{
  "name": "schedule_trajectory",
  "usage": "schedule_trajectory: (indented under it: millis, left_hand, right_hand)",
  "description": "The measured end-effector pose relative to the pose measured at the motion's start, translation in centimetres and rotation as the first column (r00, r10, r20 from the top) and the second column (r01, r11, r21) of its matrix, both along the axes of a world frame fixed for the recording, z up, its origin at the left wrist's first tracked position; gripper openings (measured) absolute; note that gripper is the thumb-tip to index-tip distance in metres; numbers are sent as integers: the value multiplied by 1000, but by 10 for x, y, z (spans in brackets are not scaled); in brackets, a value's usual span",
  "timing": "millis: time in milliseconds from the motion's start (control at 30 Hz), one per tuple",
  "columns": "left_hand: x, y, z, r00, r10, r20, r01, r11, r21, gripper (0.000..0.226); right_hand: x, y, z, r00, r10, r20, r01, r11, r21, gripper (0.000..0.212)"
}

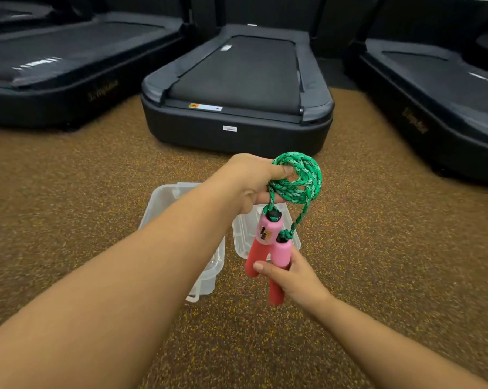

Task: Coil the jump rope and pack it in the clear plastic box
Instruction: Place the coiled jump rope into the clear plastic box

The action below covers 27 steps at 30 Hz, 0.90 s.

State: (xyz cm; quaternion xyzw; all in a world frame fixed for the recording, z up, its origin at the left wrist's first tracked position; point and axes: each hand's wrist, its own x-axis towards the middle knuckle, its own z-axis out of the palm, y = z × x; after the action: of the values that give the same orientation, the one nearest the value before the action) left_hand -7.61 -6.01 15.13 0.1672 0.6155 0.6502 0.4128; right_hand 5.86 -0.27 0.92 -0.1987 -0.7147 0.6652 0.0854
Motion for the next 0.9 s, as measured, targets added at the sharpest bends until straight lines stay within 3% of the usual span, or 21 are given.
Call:
schedule_trajectory:
  millis: [133,267,433,733,900]
  left_hand:
    - [-16,-4,-7,998,20,53,-21,1000,17,18]
    - [-34,-12,-18,991,91,99,-94,995,21,13]
    - [-55,-20,-24,982,162,94,-164,986,11,15]
    - [-116,-52,-43,930,299,-214,-295,954,53,19]
    - [-141,-64,-74,855,268,-445,-306,952,-16,21]
  right_hand:
    - [-13,-4,-3,998,39,50,-41,999,32,35]
    - [-23,-17,-5,993,98,64,-97,995,-5,27]
    - [-43,-38,-9,991,129,43,-125,989,-78,32]
    - [-97,-66,-10,999,-35,-14,24,875,-484,38]
    - [-138,-76,-15,995,-82,60,100,879,-466,20]
